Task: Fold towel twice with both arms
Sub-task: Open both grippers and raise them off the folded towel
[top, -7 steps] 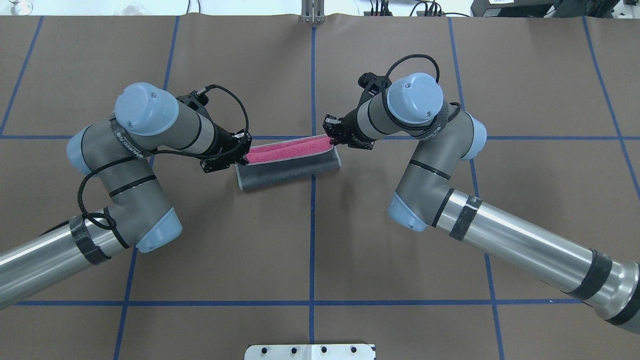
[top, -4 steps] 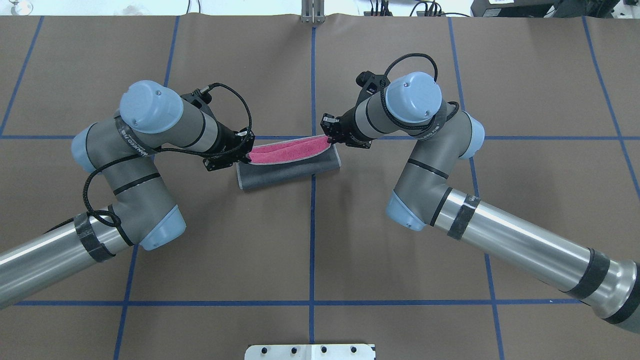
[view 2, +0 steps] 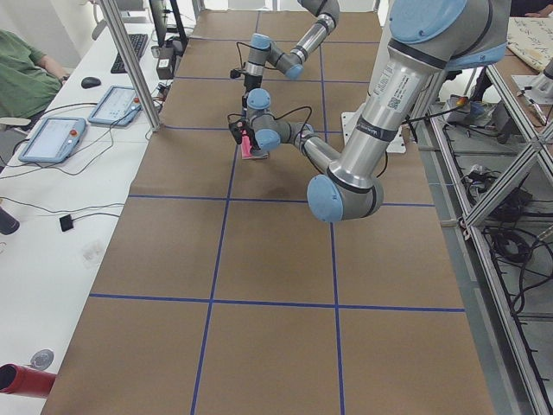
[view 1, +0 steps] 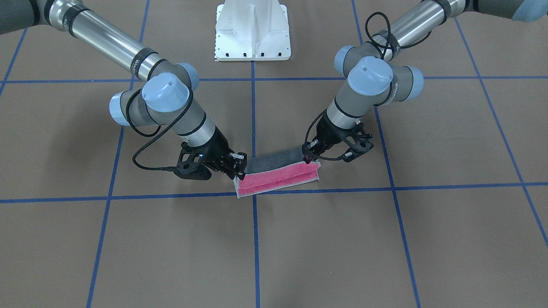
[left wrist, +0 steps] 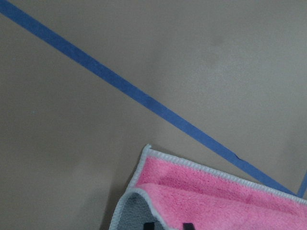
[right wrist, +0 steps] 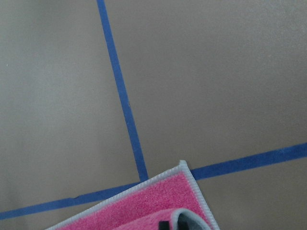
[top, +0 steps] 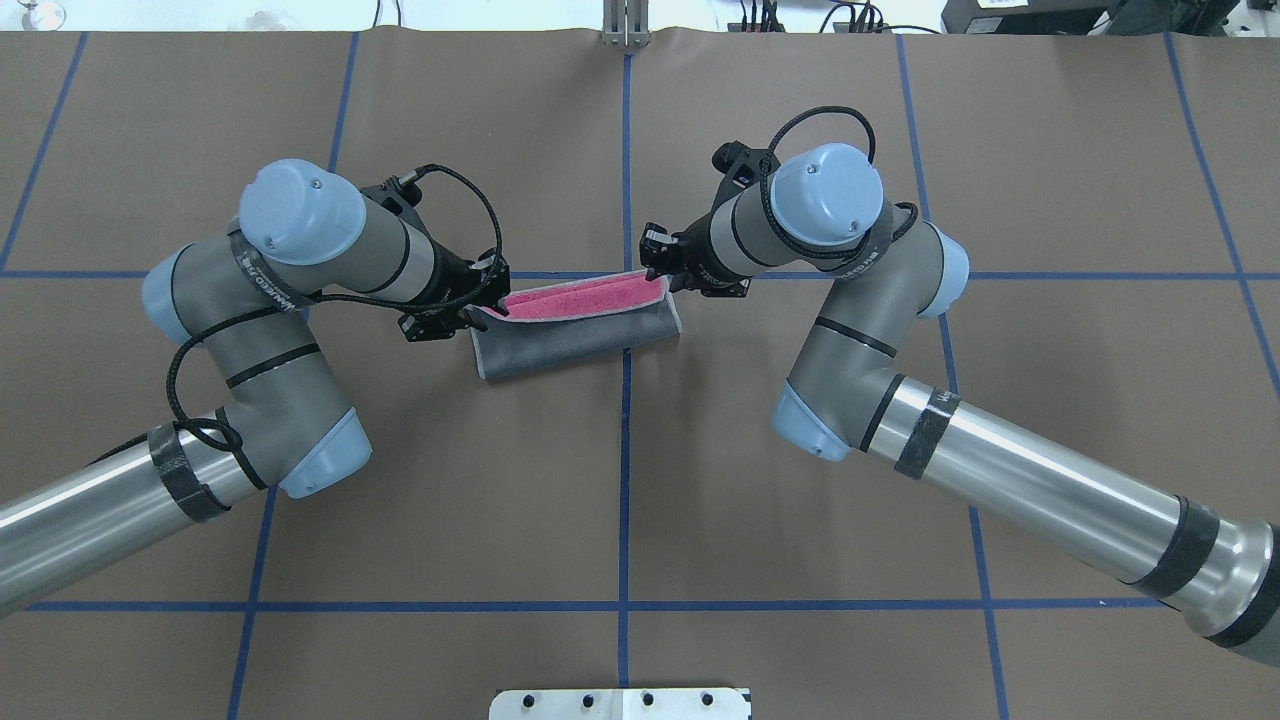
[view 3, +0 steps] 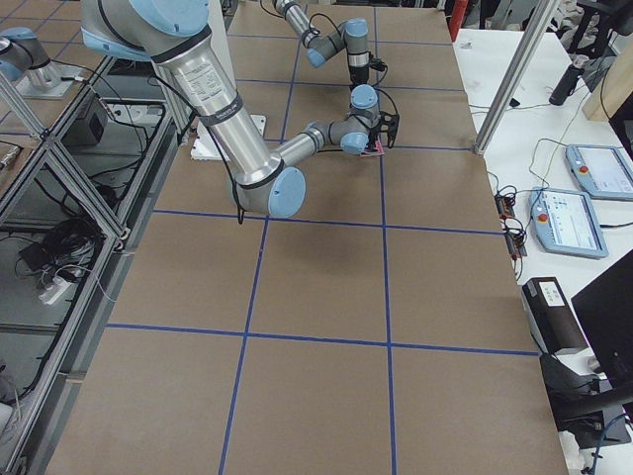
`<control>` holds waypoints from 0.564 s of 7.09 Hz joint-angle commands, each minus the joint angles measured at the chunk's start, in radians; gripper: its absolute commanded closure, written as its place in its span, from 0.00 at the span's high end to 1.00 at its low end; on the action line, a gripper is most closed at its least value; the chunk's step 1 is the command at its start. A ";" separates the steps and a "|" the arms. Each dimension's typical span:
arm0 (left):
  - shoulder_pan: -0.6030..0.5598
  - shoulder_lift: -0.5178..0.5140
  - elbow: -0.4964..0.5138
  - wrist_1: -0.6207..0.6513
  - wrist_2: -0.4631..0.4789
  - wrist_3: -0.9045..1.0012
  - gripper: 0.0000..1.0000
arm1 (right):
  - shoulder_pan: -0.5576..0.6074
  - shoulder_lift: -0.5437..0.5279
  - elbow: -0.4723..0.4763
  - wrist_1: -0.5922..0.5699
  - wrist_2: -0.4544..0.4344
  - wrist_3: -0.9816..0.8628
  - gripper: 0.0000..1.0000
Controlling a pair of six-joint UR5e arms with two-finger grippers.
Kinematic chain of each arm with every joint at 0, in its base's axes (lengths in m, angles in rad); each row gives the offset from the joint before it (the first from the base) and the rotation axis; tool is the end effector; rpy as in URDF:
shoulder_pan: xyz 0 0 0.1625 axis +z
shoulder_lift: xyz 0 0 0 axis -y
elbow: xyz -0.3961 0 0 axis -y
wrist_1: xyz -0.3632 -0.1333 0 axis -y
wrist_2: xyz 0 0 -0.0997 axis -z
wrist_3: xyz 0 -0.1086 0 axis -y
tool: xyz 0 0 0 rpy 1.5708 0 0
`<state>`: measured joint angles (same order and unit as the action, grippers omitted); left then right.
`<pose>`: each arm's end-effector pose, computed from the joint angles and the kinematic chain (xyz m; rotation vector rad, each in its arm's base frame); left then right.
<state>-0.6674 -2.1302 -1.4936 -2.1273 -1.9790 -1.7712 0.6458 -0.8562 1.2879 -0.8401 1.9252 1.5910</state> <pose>0.4692 -0.4846 0.2944 -0.1253 1.0961 -0.5680 -0.5195 -0.5112 0.2587 0.0558 -1.1962 0.3794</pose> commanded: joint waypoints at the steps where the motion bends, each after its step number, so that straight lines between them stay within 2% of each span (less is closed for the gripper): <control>1: -0.015 -0.001 0.001 0.001 0.000 0.001 1.00 | 0.002 0.002 -0.001 -0.001 0.000 0.015 0.98; 4: -0.018 -0.016 0.019 0.001 0.000 -0.013 1.00 | 0.003 0.000 0.002 -0.007 0.000 0.023 0.98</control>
<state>-0.6869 -2.1351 -1.4862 -2.1261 -1.9788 -1.7759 0.6468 -0.8546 1.2888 -0.8428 1.9251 1.6179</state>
